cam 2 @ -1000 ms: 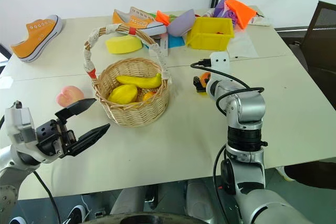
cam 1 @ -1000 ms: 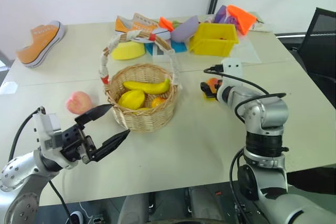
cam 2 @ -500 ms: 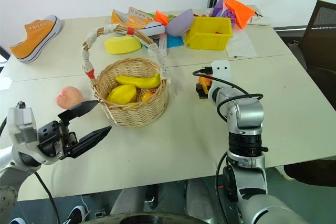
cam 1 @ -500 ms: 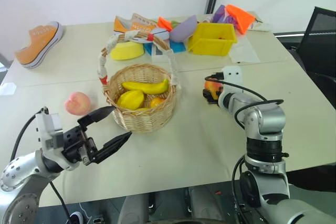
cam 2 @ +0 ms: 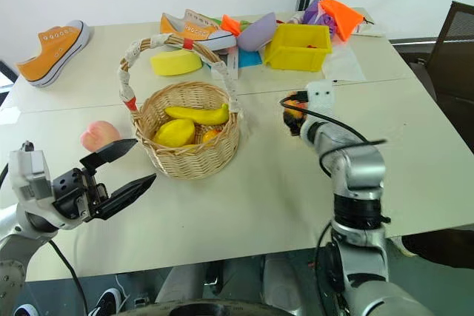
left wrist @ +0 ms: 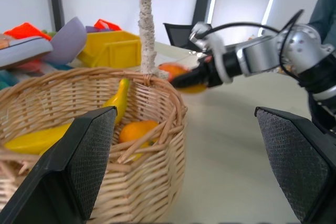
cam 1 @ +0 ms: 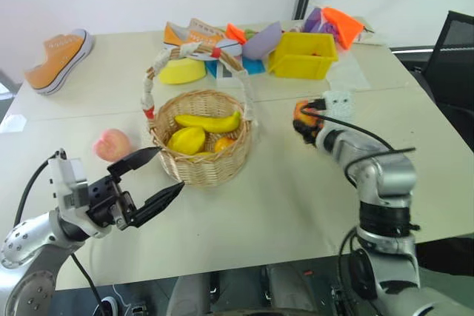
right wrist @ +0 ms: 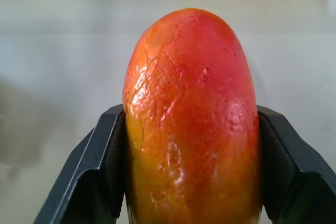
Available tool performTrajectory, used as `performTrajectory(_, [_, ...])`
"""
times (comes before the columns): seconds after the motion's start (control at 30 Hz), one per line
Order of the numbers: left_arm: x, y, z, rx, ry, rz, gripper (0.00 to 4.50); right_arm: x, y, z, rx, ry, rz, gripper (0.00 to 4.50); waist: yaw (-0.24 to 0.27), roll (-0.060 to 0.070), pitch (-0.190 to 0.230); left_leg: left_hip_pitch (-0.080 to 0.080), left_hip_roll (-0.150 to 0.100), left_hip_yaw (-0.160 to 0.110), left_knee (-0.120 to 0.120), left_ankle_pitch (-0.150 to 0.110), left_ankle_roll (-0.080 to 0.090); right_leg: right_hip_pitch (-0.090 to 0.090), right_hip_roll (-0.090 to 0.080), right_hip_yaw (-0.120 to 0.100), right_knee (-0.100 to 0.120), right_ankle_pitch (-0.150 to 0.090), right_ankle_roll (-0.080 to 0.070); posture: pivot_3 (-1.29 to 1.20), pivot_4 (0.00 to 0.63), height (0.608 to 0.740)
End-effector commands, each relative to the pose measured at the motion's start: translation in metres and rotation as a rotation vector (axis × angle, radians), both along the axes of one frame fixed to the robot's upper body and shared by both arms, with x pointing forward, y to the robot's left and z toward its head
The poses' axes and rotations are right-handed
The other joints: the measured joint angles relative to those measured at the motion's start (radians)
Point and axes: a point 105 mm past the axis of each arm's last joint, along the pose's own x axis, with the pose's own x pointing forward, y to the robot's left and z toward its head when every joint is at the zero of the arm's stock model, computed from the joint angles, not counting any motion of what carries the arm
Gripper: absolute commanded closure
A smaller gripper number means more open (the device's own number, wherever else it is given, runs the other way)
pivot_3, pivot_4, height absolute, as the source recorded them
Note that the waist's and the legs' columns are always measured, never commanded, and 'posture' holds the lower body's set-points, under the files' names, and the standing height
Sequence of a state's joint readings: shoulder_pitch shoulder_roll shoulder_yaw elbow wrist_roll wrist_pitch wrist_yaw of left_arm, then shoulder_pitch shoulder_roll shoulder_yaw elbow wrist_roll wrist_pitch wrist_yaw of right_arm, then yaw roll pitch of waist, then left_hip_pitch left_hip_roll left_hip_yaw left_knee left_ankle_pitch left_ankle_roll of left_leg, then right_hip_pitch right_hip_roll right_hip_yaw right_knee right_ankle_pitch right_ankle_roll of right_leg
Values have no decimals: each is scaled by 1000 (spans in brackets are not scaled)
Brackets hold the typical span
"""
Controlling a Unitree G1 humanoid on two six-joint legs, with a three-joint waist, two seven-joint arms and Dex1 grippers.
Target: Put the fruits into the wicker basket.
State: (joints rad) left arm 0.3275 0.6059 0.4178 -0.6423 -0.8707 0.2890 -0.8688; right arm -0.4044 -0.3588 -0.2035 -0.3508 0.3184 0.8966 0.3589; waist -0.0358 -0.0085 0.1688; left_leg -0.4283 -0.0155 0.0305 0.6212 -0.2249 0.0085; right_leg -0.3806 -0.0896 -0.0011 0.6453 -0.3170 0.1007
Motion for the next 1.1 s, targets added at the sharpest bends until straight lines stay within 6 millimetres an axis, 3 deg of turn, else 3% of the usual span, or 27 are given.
performTrajectory(0.03, [0, 9, 1, 11, -31, 41, 0, -39, 22, 31, 16, -203, 310, 1785, -1, 0, 0, 0, 0, 0, 0, 0, 0, 0, 0, 0, 0, 0, 0, 0, 150, 740])
performTrajectory(0.17, [3, 18, -3, 19, -30, 64, 0, -79, 31, 30, 14, -200, 611, 1785, -6, 0, 0, 1, 1, 0, 0, 0, 0, 1, 1, 0, 1, 0, 0, 0, 150, 740])
performTrajectory(0.3, [8, 21, -3, 29, -35, 62, 0, -102, 33, 34, -23, -174, 792, 1785, -1, -1, 0, 3, 2, 0, 4, 0, 0, 4, 1, 0, 0, -2, -4, 0, 150, 740])
performTrajectory(0.4, [9, 24, -4, 39, -32, 62, 0, -106, 72, 49, -47, -156, 921, 1785, -10, 0, 1, 3, 2, 0, 5, -1, 0, 4, 0, 0, 0, -2, -5, 0, 150, 740])
performTrajectory(0.5, [11, 33, -7, 45, -27, 92, 0, -102, 101, 57, -33, -161, 984, 1785, -7, -1, 0, 2, 4, 0, 4, -1, 0, 2, 0, 0, 0, -1, -6, 0, 150, 740])
performTrajectory(0.63, [16, 43, -13, 58, -29, 131, 0, -85, 118, 48, 3, -108, 989, 1785, 7, -2, 0, 0, 4, 0, 1, -1, -1, -5, 0, -2, -1, -1, -6, 0, 150, 740])
performTrajectory(0.87, [16, 42, -9, 66, -54, 133, 0, -56, 164, 60, -5, -144, 934, 1785, 7, -2, -1, -5, 4, 2, 1, 0, -1, -9, 0, -1, 1, 0, -5, 0, 150, 740])
performTrajectory(1.1, [14, 35, -13, 40, -46, 134, 0, -52, 200, 67, 5, -136, 911, 1785, -9, -2, -1, -5, 4, 2, 1, 0, -2, -9, 0, -2, 2, 2, -2, 0, 150, 740])
